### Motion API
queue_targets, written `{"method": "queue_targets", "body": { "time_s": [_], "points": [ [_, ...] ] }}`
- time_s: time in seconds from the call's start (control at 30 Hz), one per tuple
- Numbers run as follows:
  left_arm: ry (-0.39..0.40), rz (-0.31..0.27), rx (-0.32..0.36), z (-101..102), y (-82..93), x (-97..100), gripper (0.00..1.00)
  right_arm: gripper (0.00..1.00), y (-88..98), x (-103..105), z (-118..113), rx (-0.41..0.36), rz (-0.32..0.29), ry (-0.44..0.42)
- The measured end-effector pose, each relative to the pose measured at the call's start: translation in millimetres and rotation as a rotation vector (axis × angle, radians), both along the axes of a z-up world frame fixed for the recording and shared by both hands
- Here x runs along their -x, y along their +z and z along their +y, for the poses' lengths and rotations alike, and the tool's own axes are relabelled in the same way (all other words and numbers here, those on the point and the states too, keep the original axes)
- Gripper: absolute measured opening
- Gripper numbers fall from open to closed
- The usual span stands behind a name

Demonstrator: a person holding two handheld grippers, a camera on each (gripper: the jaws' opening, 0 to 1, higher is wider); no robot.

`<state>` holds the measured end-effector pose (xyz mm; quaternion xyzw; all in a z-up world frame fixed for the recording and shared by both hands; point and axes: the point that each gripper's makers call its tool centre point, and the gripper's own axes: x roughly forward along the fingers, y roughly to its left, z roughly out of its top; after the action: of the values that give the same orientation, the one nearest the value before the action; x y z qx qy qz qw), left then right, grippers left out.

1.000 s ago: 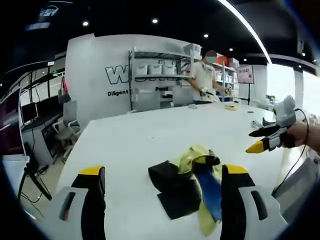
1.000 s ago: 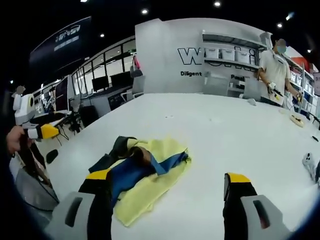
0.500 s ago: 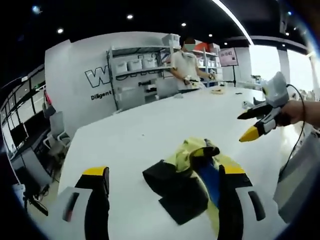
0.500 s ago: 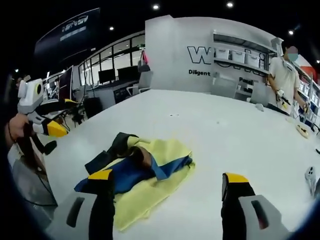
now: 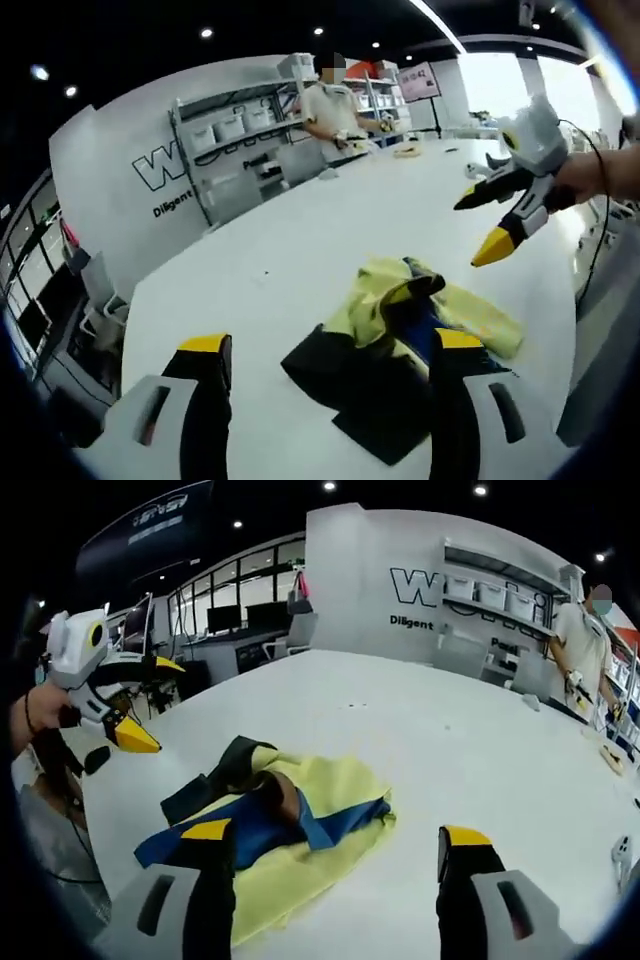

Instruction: Fold the garment on the visible template until the final outline fits inside the template.

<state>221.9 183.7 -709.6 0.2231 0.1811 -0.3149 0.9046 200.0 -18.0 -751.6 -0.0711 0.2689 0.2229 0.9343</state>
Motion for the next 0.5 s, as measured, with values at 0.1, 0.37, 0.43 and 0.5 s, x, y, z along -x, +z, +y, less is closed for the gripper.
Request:
{"method": "queue_targets", "body": {
  "time_s": [0.1,0.37,0.43,0.5],
  "points": [
    [-0.029,0.005,-0.032,-4.1,-7.1,-8.3,0.76,0.8,-2.3,-4.6,2.1,0.007,0.003,0.01],
    [-0.105,-0.004,-0.155,-9.6,-30.0,-25.1,0.74,0.77,-12.8,-11.2,6.4,0.031,0.021,0.038],
    [-0.122,0.002,-0.146,-12.1,-32.8,-27.3,0.72,0.76,-16.1,-12.0,7.3,0.041,0.027,0.046],
    [-0.141,0.009,-0.164,-13.8,-38.9,-29.9,0.69,0.75,-19.3,-12.9,8.6,0.048,0.031,0.052]
  ]
}}
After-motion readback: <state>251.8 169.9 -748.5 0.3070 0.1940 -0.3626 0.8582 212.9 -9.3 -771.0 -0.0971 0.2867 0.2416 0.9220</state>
